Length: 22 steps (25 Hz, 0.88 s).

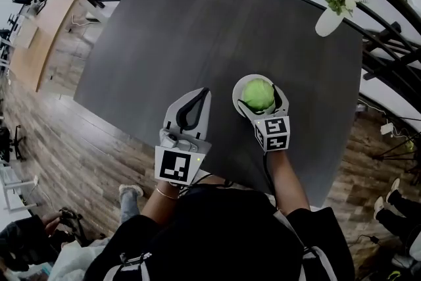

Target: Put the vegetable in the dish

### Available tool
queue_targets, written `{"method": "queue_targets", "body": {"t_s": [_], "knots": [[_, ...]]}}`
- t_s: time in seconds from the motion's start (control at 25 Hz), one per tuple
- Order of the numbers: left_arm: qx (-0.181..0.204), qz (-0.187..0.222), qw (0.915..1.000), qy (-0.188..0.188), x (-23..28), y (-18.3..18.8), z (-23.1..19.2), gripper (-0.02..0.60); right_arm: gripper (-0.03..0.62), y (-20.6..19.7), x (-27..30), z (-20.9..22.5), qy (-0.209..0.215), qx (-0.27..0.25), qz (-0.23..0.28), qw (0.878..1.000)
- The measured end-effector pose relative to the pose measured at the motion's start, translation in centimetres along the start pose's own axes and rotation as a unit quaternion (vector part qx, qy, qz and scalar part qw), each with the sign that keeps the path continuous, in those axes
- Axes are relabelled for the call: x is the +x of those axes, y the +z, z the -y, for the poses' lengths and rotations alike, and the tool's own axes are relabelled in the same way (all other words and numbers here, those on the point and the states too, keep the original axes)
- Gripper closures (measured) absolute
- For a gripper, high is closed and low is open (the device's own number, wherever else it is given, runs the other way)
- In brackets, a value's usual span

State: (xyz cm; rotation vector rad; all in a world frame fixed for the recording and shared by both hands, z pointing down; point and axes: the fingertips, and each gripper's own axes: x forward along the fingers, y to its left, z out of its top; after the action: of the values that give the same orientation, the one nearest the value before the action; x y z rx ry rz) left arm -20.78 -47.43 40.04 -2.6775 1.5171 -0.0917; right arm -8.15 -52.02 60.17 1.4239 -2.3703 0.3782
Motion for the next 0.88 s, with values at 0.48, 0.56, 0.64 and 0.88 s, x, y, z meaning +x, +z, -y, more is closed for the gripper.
{"method": "queue_targets", "body": {"t_s": [0.48, 0.56, 0.64, 0.88], "knots": [[-0.002, 0.001, 1.0, 0.004, -0.4, -0.1, -0.5, 0.581, 0.069, -1.2, 0.7, -0.1, -0.006, -0.012, -0.059, 0.998], [-0.003, 0.0, 1.0, 0.005, -0.3, -0.1, -0.5, 0.581, 0.069, -1.4, 0.8, 0.0, -0.005, -0.017, -0.069, 0.997], [-0.002, 0.001, 1.0, 0.005, -0.3, 0.0, -0.5, 0.581, 0.069, -1.6, 0.9, 0.0, -0.003, -0.02, -0.078, 0.997], [-0.003, 0.005, 1.0, 0.007, -0.6, 0.1, -0.6, 0.581, 0.069, -2.1, 1.0, -0.2, -0.002, -0.022, -0.096, 0.995]]}}
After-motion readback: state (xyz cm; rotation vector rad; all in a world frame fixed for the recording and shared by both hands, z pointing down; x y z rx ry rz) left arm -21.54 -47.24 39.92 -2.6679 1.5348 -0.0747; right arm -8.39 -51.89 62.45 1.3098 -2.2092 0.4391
